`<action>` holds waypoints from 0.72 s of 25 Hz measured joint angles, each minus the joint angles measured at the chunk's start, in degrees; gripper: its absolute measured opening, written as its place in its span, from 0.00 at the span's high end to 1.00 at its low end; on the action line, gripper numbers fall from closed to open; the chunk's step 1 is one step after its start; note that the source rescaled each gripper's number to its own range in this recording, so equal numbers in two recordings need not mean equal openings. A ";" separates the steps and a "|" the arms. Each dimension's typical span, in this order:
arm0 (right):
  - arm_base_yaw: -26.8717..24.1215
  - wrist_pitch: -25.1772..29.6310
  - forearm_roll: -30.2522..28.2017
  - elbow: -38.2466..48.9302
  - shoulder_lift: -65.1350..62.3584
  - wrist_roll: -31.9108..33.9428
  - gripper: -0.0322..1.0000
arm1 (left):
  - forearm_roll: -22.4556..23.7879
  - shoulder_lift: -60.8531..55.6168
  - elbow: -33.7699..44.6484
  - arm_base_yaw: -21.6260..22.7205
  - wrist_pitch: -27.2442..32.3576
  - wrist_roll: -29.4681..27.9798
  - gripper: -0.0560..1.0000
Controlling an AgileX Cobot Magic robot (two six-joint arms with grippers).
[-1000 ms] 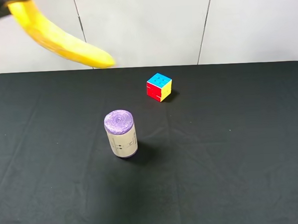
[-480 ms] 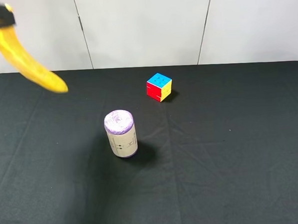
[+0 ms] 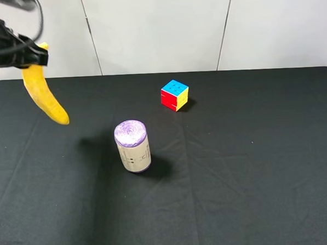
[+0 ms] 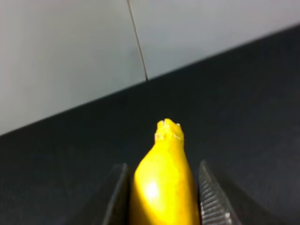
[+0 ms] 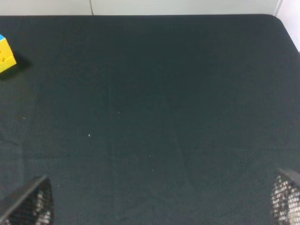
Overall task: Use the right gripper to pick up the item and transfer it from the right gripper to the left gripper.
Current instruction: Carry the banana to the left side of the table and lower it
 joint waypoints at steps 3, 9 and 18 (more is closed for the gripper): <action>0.00 0.00 0.00 0.00 0.00 -0.06 0.00 | 0.06 1.73 0.00 0.00 0.00 2.42 0.95; 0.00 0.00 0.00 0.00 0.00 -0.13 0.00 | 0.06 2.09 -0.12 0.00 0.00 3.13 0.95; 0.00 0.00 0.00 0.00 0.00 -0.13 0.00 | 0.06 2.09 -0.12 0.00 0.11 3.26 0.82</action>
